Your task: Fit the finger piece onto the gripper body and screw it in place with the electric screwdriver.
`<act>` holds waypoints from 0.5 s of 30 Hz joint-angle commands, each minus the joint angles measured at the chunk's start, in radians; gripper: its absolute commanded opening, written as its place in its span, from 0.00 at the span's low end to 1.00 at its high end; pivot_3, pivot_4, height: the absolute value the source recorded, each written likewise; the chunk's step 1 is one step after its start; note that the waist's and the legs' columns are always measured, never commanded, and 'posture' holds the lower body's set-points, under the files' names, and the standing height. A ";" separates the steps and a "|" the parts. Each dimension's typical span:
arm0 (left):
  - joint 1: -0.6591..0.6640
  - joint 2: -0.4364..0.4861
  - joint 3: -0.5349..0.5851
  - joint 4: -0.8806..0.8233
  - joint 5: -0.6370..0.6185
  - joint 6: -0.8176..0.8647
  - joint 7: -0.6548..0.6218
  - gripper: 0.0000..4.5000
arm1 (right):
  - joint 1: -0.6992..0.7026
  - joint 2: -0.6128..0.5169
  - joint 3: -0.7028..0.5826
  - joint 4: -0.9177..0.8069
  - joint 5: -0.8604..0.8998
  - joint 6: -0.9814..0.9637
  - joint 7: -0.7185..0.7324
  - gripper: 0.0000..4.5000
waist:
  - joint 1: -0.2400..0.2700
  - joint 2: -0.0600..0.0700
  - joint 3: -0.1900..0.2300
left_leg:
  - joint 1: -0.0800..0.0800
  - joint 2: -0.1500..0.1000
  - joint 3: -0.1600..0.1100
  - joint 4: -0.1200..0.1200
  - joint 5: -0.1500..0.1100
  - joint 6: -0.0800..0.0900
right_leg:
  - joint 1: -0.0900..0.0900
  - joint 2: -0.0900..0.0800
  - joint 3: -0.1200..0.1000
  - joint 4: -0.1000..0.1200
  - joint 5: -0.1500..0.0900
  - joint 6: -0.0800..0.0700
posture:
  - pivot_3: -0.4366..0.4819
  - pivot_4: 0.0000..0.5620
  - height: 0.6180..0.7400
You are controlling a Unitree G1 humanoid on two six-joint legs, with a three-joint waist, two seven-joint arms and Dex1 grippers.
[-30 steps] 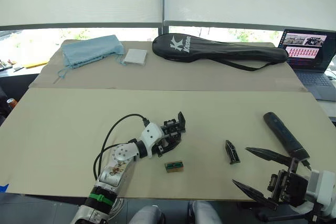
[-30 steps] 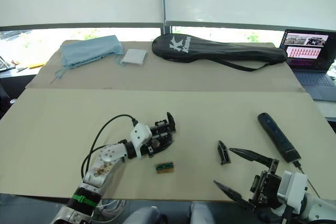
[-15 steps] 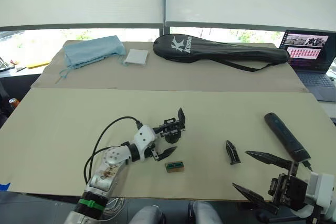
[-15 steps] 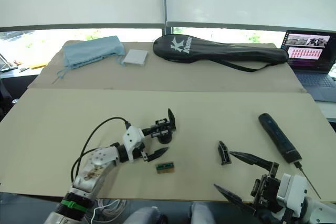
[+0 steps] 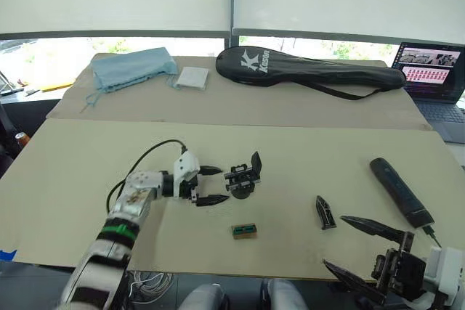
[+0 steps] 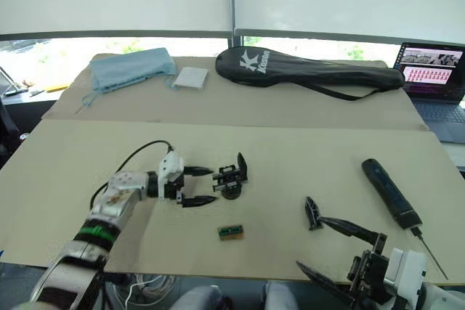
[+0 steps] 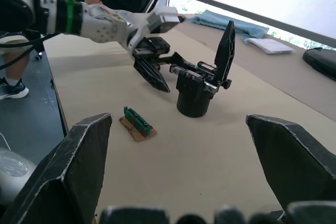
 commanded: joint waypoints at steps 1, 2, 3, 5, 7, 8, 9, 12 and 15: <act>-0.082 -0.042 -0.007 0.132 0.023 -0.064 -0.065 0.99 | 0.007 0.011 -0.012 -0.015 -0.002 -0.039 0.002 1.00 | -0.003 -0.001 0.000 | 0.000 0.000 0.000 0.000 0.000 0.000 | 0.000 0.000 0.000 0.000 0.000 0.000 | 0.48 0.27 1.00; -0.094 -0.051 -0.010 0.159 0.034 -0.085 -0.081 0.99 | 0.010 0.014 -0.012 -0.015 -0.005 -0.042 0.000 1.00 | -0.005 -0.001 0.000 | 0.000 0.000 0.000 0.000 0.000 0.000 | -0.001 0.000 0.000 0.000 0.000 0.000 | 0.48 0.27 1.00; -0.105 -0.059 -0.011 0.181 0.040 -0.099 -0.095 0.99 | 0.014 0.017 -0.013 -0.016 -0.008 -0.045 -0.003 1.00 | -0.006 -0.001 0.000 | -0.001 0.000 0.000 0.000 0.000 0.000 | -0.001 0.000 0.000 0.000 0.000 0.000 | 0.48 0.27 1.00; -0.123 -0.073 -0.016 0.222 0.062 -0.141 -0.107 0.99 | 0.027 0.027 -0.017 -0.018 -0.015 -0.054 -0.006 1.00 | -0.009 -0.001 0.000 | -0.002 0.001 0.000 0.000 0.001 0.001 | -0.002 0.000 0.001 0.000 0.000 0.000 | 0.48 0.27 1.00; -0.142 -0.087 -0.009 0.262 0.074 -0.156 -0.110 0.99 | 0.043 0.035 -0.018 -0.020 -0.025 -0.064 -0.008 1.00 | -0.007 -0.001 0.000 | -0.003 0.001 0.000 0.000 0.001 0.002 | -0.004 0.000 0.000 0.001 0.000 0.000 | 0.48 0.27 1.00; -0.151 -0.097 0.001 0.279 0.073 -0.167 -0.104 0.99 | 0.049 0.038 -0.017 -0.022 -0.030 -0.068 -0.010 1.00 | -0.005 -0.001 0.000 | -0.003 0.001 0.000 0.000 0.001 0.002 | -0.003 0.000 0.001 0.001 0.000 0.000 | 0.48 0.27 1.00; -0.157 -0.106 0.008 0.289 0.069 -0.164 -0.107 0.99 | 0.054 0.041 -0.017 -0.026 -0.033 -0.070 -0.016 1.00 | -0.003 -0.001 0.000 | -0.003 0.001 0.000 0.001 0.001 0.002 | -0.003 0.000 0.001 0.001 0.000 0.000 | 0.48 0.27 1.00; -0.158 -0.118 0.002 0.305 0.079 -0.191 -0.134 0.99 | 0.064 0.046 -0.014 -0.037 -0.043 -0.072 -0.030 1.00 | -0.001 -0.001 0.000 | -0.004 0.000 0.000 0.001 0.001 0.002 | -0.003 0.000 0.001 0.001 0.000 0.001 | 0.48 0.27 1.00; -0.143 -0.120 -0.003 0.289 0.086 -0.200 -0.153 0.88 | 0.072 0.049 -0.013 -0.038 -0.045 -0.074 -0.037 1.00 | 0.000 -0.001 0.000 | -0.005 0.000 0.000 0.001 0.002 0.004 | -0.004 0.000 0.001 0.001 0.000 0.001 | 0.48 0.27 1.00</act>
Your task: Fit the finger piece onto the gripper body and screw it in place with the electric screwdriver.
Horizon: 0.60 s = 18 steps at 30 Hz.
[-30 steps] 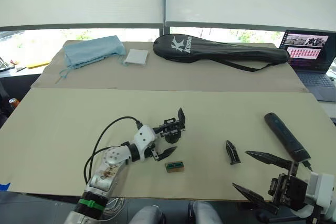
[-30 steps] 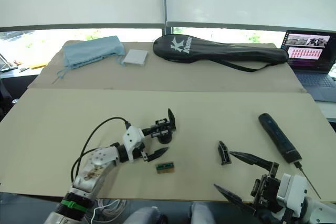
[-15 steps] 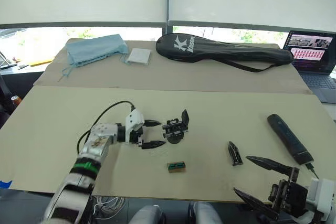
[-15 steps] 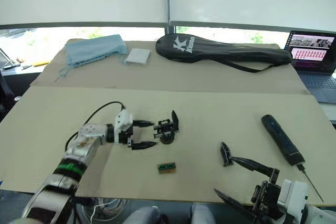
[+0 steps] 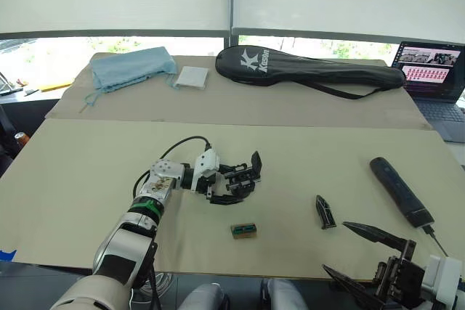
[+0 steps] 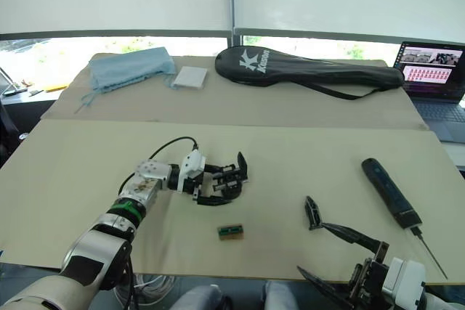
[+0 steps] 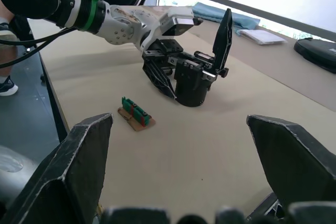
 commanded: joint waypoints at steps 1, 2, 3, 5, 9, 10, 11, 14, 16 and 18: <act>0.013 -0.010 0.001 -0.028 0.003 -0.010 -0.028 0.81 | 0.020 0.008 -0.018 -0.035 0.004 -0.030 -0.016 1.00 | 0.000 0.000 0.000 | -0.001 0.000 0.000 0.000 0.001 0.003 | -0.001 0.000 0.000 0.000 0.000 0.000 | 0.48 0.27 1.00; 0.021 -0.014 0.008 -0.051 -0.008 -0.002 -0.027 0.71 | 0.019 0.009 -0.023 -0.030 0.008 -0.029 -0.020 1.00 | 0.000 0.000 0.000 | -0.002 0.000 0.000 0.000 0.002 0.004 | -0.001 0.000 0.000 0.000 0.000 0.000 | 0.48 0.27 1.00; 0.036 -0.015 0.014 -0.083 -0.018 0.007 -0.021 0.59 | 0.020 0.005 -0.028 -0.020 0.010 -0.029 -0.018 1.00 | -0.001 0.000 0.000 | -0.002 0.000 0.000 0.000 0.002 0.004 | -0.002 0.000 0.000 0.000 0.000 0.000 | 0.48 0.27 1.00; 0.070 -0.009 0.021 -0.140 -0.023 -0.001 -0.006 0.51 | 0.021 -0.005 -0.029 -0.004 0.012 -0.031 -0.005 1.00 | -0.002 0.000 0.000 | -0.003 0.000 0.000 0.000 0.002 0.004 | -0.003 0.000 0.000 0.000 0.000 0.000 | 0.48 0.27 1.00; 0.164 0.011 0.053 -0.309 -0.064 0.064 0.043 0.51 | 0.013 -0.024 -0.015 0.016 0.019 -0.021 0.019 1.00 | -0.002 0.000 0.000 | -0.004 0.000 0.000 0.000 0.002 0.004 | -0.004 0.000 0.000 0.000 0.000 0.000 | 0.48 0.27 1.00; 0.184 0.016 0.059 -0.349 -0.072 0.080 0.055 0.51 | 0.010 -0.027 -0.012 0.019 0.020 -0.019 0.022 1.00 | -0.004 0.000 0.000 | -0.004 0.000 0.000 0.000 0.002 0.004 | -0.004 0.000 0.000 0.000 0.000 0.000 | 0.48 0.27 1.00; 0.233 0.040 0.075 -0.437 -0.079 0.097 0.082 0.51 | 0.005 -0.032 -0.008 0.020 0.023 -0.014 0.024 1.00 | -0.003 0.000 0.000 | -0.004 0.000 0.000 0.000 0.002 0.004 | -0.004 0.000 0.000 0.000 0.000 0.000 | 0.48 0.27 1.00; 0.355 0.096 0.115 -0.674 -0.104 0.247 0.182 0.51 | -0.006 -0.040 -0.001 0.022 0.027 -0.002 0.026 1.00 | -0.021 0.000 0.000 | -0.004 0.001 0.000 0.000 0.002 0.004 | -0.005 0.001 0.002 0.001 0.000 -0.001 | 0.48 0.27 1.00; 0.403 0.114 0.111 -0.773 -0.079 0.314 0.256 0.51 | -0.007 -0.035 0.001 0.018 0.033 0.006 0.015 1.00 | -0.019 0.000 0.000 | -0.004 0.001 0.000 0.000 0.002 0.004 | -0.005 0.001 0.001 0.001 0.000 -0.001 | 0.48 0.27 1.00; 0.446 0.120 0.103 -0.863 -0.049 0.372 0.337 0.51 | -0.008 -0.033 0.012 0.012 0.035 0.016 0.009 1.00 | -0.013 0.000 0.000 | -0.004 0.001 0.000 0.000 0.002 0.003 | -0.004 0.001 0.001 0.001 0.001 -0.001 | 0.48 0.27 1.00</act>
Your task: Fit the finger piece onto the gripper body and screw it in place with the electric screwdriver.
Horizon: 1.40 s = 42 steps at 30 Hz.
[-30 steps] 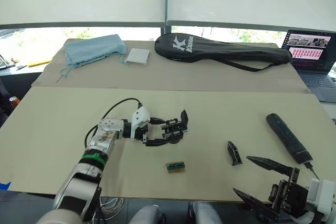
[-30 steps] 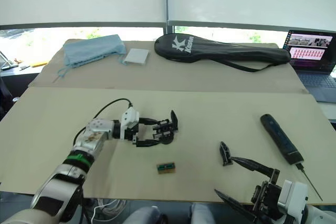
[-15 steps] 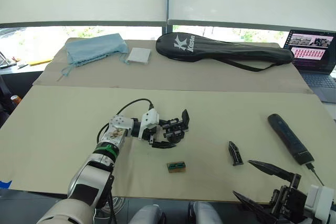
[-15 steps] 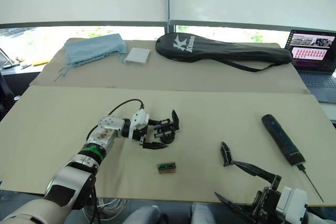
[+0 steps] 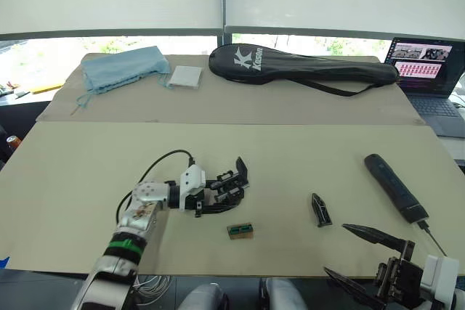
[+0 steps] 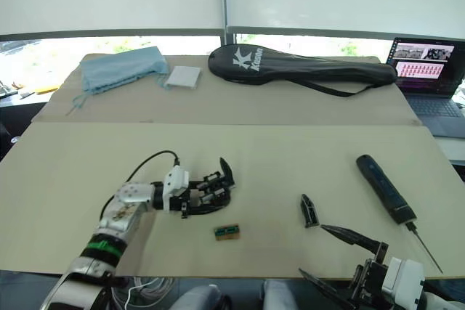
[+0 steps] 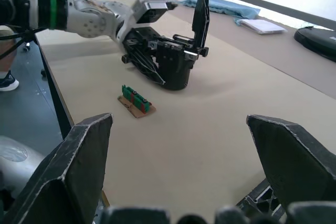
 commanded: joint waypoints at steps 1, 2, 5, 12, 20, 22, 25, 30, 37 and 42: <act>0.038 0.004 0.016 -0.205 0.010 0.105 0.144 0.51 | 0.000 -0.001 0.007 -0.022 0.028 0.017 -0.012 1.00 | 0.007 0.000 0.000 | 0.000 0.000 0.000 0.000 0.000 -0.001 | 0.000 0.000 0.000 0.000 0.000 0.000 | 0.48 0.27 1.00; 0.049 -0.006 0.017 -0.237 0.013 0.135 0.187 0.51 | 0.000 -0.001 0.011 -0.024 0.027 0.019 -0.012 1.00 | 0.012 0.000 0.000 | 0.000 -0.001 0.000 0.000 -0.002 -0.003 | 0.001 0.000 0.000 0.000 0.000 0.000 | 0.48 0.27 1.00; 0.070 -0.026 0.003 -0.298 0.062 0.195 0.305 0.51 | -0.004 -0.003 0.017 -0.027 0.026 0.022 -0.016 1.00 | 0.019 0.000 0.000 | 0.000 -0.001 0.000 0.000 -0.003 -0.005 | 0.000 0.000 0.000 -0.001 0.000 0.001 | 0.48 0.27 1.00; 0.096 -0.093 -0.059 -0.345 0.083 0.254 0.418 0.51 | -0.003 -0.006 0.019 -0.029 0.030 0.012 -0.007 1.00 | 0.017 0.000 0.000 | 0.000 -0.001 0.000 0.000 -0.003 -0.006 | 0.000 0.000 0.000 -0.001 0.000 0.001 | 0.48 0.27 1.00; 0.114 -0.124 -0.119 -0.324 0.113 0.228 0.482 0.51 | -0.019 -0.003 0.025 -0.036 0.033 0.013 -0.024 1.00 | 0.017 0.000 0.000 | 0.001 -0.001 0.000 0.000 -0.003 -0.007 | 0.001 0.000 0.000 -0.001 0.000 0.001 | 0.48 0.27 1.00; 0.126 -0.124 -0.139 -0.318 0.129 0.211 0.490 0.51 | -0.029 -0.004 0.030 -0.033 0.031 0.016 -0.027 1.00 | 0.018 0.001 -0.001 | 0.001 -0.001 0.000 0.000 -0.003 -0.007 | 0.001 0.000 0.000 -0.001 0.000 0.001 | 0.48 0.27 1.00; 0.134 -0.128 -0.145 -0.318 0.127 0.226 0.505 0.51 | -0.042 -0.007 0.037 -0.027 0.025 0.020 -0.028 1.00 | 0.020 0.001 -0.001 | 0.001 -0.001 0.000 0.000 -0.003 -0.007 | 0.002 0.000 0.000 -0.001 0.000 0.001 | 0.48 0.27 1.00; 0.133 -0.108 -0.149 -0.343 0.094 0.323 0.481 0.51 | -0.068 -0.013 0.045 -0.014 0.019 0.025 -0.029 1.00 | 0.017 0.002 -0.001 | 0.002 -0.001 0.000 0.000 -0.003 -0.007 | 0.002 0.000 0.000 -0.001 0.000 0.001 | 0.48 0.27 1.00; 0.129 -0.076 -0.140 -0.361 0.092 0.350 0.472 0.62 | -0.072 -0.009 0.049 0.000 0.013 0.014 -0.014 1.00 | 0.016 0.003 -0.002 | 0.002 -0.001 0.000 0.000 -0.003 -0.006 | 0.002 0.000 0.000 0.000 0.000 0.001 | 0.48 0.27 1.00; 0.135 -0.051 -0.128 -0.369 0.061 0.378 0.455 0.99 | -0.062 -0.003 0.044 0.009 0.013 0.000 -0.003 1.00 | 0.015 0.004 -0.003 | 0.003 -0.001 0.000 0.000 -0.003 -0.007 | 0.003 0.000 0.000 0.000 0.000 0.001 | 0.48 0.27 1.00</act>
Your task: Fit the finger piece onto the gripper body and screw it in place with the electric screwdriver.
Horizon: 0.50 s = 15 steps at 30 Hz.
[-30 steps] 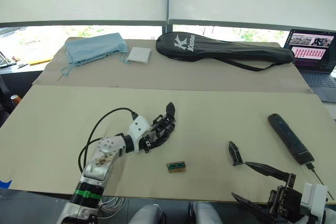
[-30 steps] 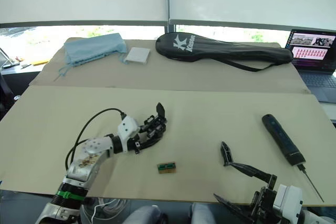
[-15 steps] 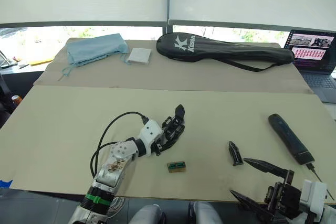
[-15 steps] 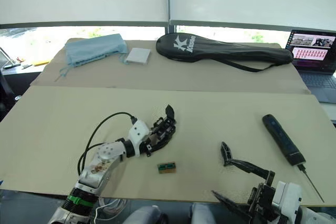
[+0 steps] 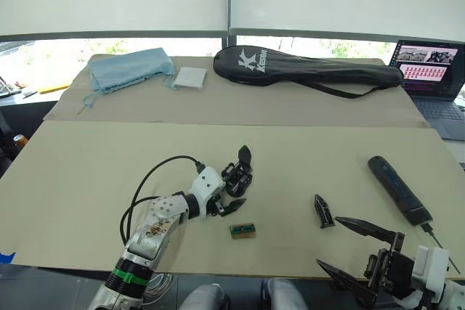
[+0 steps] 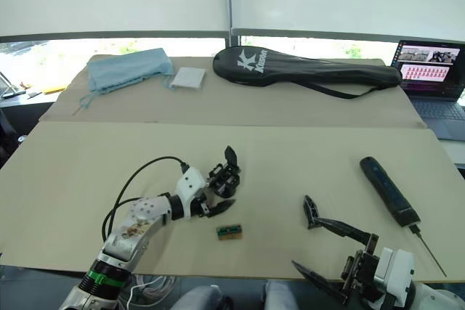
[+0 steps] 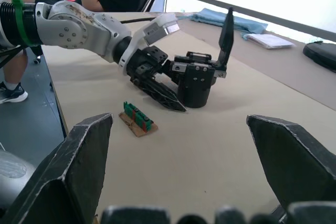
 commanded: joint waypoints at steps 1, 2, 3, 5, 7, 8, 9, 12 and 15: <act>0.006 0.028 0.006 -0.010 -0.013 0.014 -0.020 0.99 | 0.011 -0.001 -0.006 -0.004 0.012 -0.018 0.012 1.00 | -0.001 0.000 0.000 | 0.000 0.000 0.000 0.000 0.000 0.000 | 0.000 0.000 0.000 0.000 0.000 0.000 | 0.48 0.27 1.00; 0.001 0.035 0.013 -0.003 -0.017 0.011 -0.027 0.99 | 0.011 -0.001 -0.005 -0.004 0.011 -0.018 0.011 1.00 | -0.002 0.001 0.000 | 0.001 0.000 0.000 0.000 0.000 0.000 | 0.000 0.000 0.000 0.000 0.000 0.000 | 0.48 0.27 1.00; -0.007 0.044 0.023 0.010 -0.020 0.003 -0.034 0.99 | 0.010 0.000 -0.003 -0.003 0.010 -0.019 0.011 1.00 | -0.002 0.001 -0.001 | 0.001 0.000 0.000 0.000 0.000 0.000 | 0.001 0.000 0.000 0.000 0.000 0.000 | 0.48 0.27 1.00; -0.033 0.076 0.044 0.053 -0.038 -0.030 -0.084 0.99 | 0.003 0.000 -0.002 0.001 0.008 -0.019 0.010 1.00 | -0.002 0.001 -0.001 | 0.001 0.000 0.000 0.000 0.000 -0.001 | 0.001 0.000 0.001 0.001 0.000 0.000 | 0.48 0.27 1.00; -0.075 0.120 0.063 0.122 -0.073 -0.067 -0.182 0.99 | -0.005 -0.002 -0.002 0.005 0.009 -0.017 0.011 1.00 | -0.002 0.001 -0.001 | 0.002 0.000 0.000 0.000 0.000 -0.001 | 0.000 0.000 0.000 0.001 0.000 0.000 | 0.48 0.27 1.00; -0.089 0.133 0.066 0.147 -0.084 -0.078 -0.212 0.99 | -0.007 -0.003 -0.002 0.006 0.009 -0.017 0.011 1.00 | -0.003 0.001 -0.001 | 0.002 0.000 0.000 0.000 0.001 -0.002 | 0.000 0.001 0.000 0.001 0.000 0.000 | 0.48 0.27 1.00; -0.128 0.149 0.074 0.211 -0.113 -0.084 -0.283 0.99 | -0.017 -0.003 -0.007 0.000 0.025 -0.005 0.002 1.00 | -0.003 0.001 -0.001 | 0.002 0.000 0.000 0.000 0.001 -0.002 | 0.000 0.001 0.000 0.001 0.000 0.000 | 0.48 0.27 1.00; -0.234 0.188 0.068 0.395 -0.141 -0.185 -0.491 0.99 | -0.030 -0.031 -0.021 -0.023 0.069 0.035 0.004 1.00 | -0.003 0.001 -0.001 | 0.002 0.000 0.000 0.000 0.001 -0.001 | 0.000 0.001 0.000 0.002 0.000 -0.001 | 0.48 0.27 1.00; -0.330 0.183 0.040 0.556 -0.097 -0.319 -0.587 0.99 | -0.032 -0.050 -0.021 -0.031 0.074 0.041 0.021 1.00 | -0.002 0.001 0.000 | 0.002 -0.001 0.000 0.001 0.001 -0.001 | 0.000 0.004 -0.001 0.001 0.000 -0.001 | 0.48 0.27 1.00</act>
